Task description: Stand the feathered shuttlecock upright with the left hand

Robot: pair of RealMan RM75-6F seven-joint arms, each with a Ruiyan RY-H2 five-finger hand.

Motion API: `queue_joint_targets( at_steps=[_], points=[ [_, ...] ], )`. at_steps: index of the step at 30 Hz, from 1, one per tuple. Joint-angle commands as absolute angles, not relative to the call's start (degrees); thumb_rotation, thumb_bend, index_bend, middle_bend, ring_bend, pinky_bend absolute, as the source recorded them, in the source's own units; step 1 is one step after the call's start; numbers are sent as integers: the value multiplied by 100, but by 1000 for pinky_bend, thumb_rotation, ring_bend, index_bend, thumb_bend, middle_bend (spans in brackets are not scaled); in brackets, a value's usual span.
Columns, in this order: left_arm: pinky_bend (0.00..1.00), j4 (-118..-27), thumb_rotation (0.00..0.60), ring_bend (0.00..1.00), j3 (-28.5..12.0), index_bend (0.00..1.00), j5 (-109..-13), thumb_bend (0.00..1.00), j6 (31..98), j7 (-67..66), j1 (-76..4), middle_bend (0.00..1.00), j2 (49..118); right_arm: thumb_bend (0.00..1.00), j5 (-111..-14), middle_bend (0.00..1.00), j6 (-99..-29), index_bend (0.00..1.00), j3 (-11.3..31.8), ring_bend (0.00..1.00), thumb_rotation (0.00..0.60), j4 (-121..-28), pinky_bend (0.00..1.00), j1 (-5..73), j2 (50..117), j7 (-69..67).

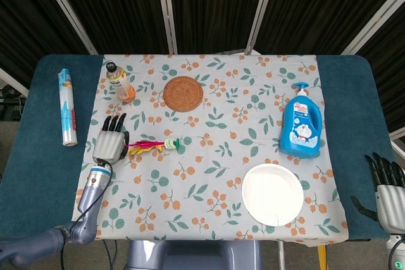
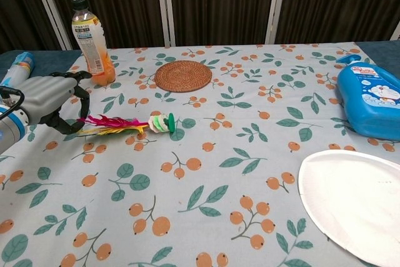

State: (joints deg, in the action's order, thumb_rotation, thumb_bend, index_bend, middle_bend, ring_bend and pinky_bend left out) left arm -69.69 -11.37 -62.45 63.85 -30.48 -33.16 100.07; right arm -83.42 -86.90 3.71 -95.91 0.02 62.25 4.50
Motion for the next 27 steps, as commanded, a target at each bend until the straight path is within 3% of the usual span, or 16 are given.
queue_joint_targets(
  at_steps=[1, 13, 27],
  points=[
    [0, -6970, 600, 0, -1125, 581, -6257, 496, 6390, -3046, -3317, 0, 10009, 154, -8340, 0, -8689, 0, 372, 0, 600, -9592, 0, 3, 6225, 450],
    [0, -7163, 600, 0, -1145, 596, -6376, 552, 6507, -3030, -3348, 0, 9874, 153, -8340, 0, -8688, 0, 368, 0, 600, -9597, 0, -1, 6216, 443],
    [0, -8724, 600, 0, -1386, 618, -6829, 553, 6856, -3575, -3620, 0, 9084, 154, -8330, 0, -8705, 0, 376, 0, 600, -9599, 0, -6, 6228, 476]
  ],
)
